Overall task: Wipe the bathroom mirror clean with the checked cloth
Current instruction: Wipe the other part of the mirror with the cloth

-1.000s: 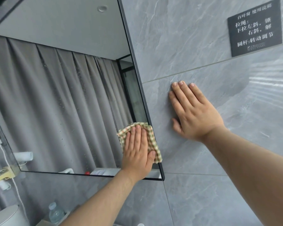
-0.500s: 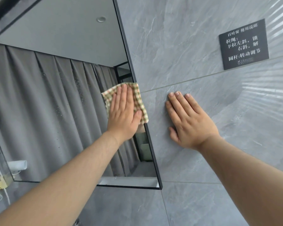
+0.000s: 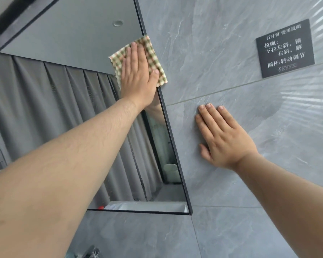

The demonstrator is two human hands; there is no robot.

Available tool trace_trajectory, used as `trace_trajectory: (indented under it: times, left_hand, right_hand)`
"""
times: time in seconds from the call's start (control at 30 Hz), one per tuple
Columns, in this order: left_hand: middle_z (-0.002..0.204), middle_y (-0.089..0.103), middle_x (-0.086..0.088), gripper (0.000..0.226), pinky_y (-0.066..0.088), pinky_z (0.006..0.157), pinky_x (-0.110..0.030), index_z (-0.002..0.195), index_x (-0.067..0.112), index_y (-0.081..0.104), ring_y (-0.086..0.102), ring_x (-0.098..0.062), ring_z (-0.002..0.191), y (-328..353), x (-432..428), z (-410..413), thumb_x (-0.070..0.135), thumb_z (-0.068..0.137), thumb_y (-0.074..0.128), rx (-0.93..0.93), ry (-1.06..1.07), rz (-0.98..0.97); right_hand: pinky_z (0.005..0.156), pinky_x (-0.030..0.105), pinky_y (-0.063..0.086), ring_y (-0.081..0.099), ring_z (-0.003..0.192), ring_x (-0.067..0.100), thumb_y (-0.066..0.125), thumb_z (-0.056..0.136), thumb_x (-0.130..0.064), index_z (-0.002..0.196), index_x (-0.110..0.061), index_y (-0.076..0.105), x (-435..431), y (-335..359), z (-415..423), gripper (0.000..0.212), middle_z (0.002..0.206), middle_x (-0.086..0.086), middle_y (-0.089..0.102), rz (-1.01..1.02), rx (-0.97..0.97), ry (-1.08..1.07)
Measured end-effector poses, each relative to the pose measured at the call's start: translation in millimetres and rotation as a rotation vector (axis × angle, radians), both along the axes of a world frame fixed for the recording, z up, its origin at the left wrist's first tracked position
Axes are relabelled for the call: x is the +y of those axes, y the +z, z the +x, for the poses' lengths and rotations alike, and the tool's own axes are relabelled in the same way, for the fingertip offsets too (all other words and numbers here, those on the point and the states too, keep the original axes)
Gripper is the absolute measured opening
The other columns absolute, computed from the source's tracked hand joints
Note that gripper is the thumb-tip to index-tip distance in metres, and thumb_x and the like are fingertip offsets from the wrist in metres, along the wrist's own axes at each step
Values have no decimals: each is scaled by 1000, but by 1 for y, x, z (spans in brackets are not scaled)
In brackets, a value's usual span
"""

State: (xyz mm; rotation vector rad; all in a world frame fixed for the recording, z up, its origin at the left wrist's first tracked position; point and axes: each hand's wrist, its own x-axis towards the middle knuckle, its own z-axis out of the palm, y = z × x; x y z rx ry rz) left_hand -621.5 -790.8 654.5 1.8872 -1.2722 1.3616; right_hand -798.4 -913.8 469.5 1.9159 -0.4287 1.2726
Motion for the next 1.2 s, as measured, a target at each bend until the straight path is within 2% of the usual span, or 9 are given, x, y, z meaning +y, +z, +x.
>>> trace_trajectory:
  times: [0.17, 0.5, 0.67, 0.8, 0.9, 1.0, 1.07, 1.13, 1.2]
  left_hand:
    - [167, -8, -13, 75, -8, 125, -38, 158, 5, -3, -10, -24, 154, -38, -1, -2, 40, 96, 22, -17, -16, -13]
    - [165, 0, -15, 77, 3, 126, -45, 156, -1, 10, -1, -27, 154, -152, -2, 14, 37, 95, 36, -125, -74, 9]
    - [165, 0, -14, 78, 3, 126, -45, 156, -1, 7, 1, -28, 154, -158, -5, 16, 38, 95, 35, -141, -79, -15]
    - [165, 10, -19, 76, 7, 125, -47, 156, -2, 13, 7, -30, 154, -157, -5, 14, 39, 95, 34, -131, -90, -25]
    - [165, 9, -19, 77, 7, 125, -48, 156, -1, 7, 4, -30, 154, -158, -5, 16, 41, 96, 32, -132, -84, -8]
    - [165, 2, -17, 78, 3, 125, -46, 155, 3, -3, -1, -28, 154, -158, -4, 17, 42, 97, 31, -144, -68, 6]
    - [165, 0, -16, 77, 4, 125, -46, 155, 4, -5, -2, -27, 154, -158, -5, 16, 41, 97, 29, -149, -66, -2]
    - [165, 1, -16, 75, 6, 125, -47, 155, 3, -2, 0, -28, 154, -158, -4, 16, 40, 97, 28, -151, -71, -9]
    - [165, 4, -18, 74, 8, 124, -48, 155, 0, 3, 1, -29, 154, -158, -3, 17, 40, 98, 28, -165, -82, -17]
  right_hand:
    - [120, 54, 23, 33, 143, 43, 52, 83, -36, 145, 8, 41, 0, 0, -1, 76, 154, 28, 33, -6, -2, 0]
    - [120, 53, 22, 33, 144, 43, 51, 84, -37, 144, 8, 42, -4, -1, 2, 76, 154, 28, 34, -36, -21, 14]
    - [121, 53, 22, 31, 145, 42, 48, 86, -38, 145, 7, 40, -6, -2, 3, 75, 155, 27, 33, -39, -33, 7]
    - [121, 53, 22, 29, 146, 42, 49, 86, -38, 145, 7, 41, -5, -2, 2, 74, 155, 27, 32, -27, -9, 24]
    - [117, 53, 28, 35, 143, 42, 53, 81, -36, 137, 5, 52, 6, 1, 0, 69, 153, 26, 38, 54, -29, 89]
    - [105, 49, 37, 49, 128, 41, 52, 75, -31, 115, 0, 63, 29, 48, 10, 52, 146, 26, 46, 82, -72, 200]
    - [109, 51, 34, 46, 134, 41, 49, 73, -30, 124, 0, 59, 37, 104, 20, 60, 149, 24, 43, 64, -98, 187]
    - [117, 53, 24, 33, 144, 40, 47, 73, -31, 140, -1, 48, 37, 156, 25, 73, 157, 22, 32, 49, -55, 106]
    - [121, 53, 15, 24, 148, 39, 44, 76, -33, 147, -3, 39, 29, 189, 26, 77, 160, 22, 24, 61, -24, 37]
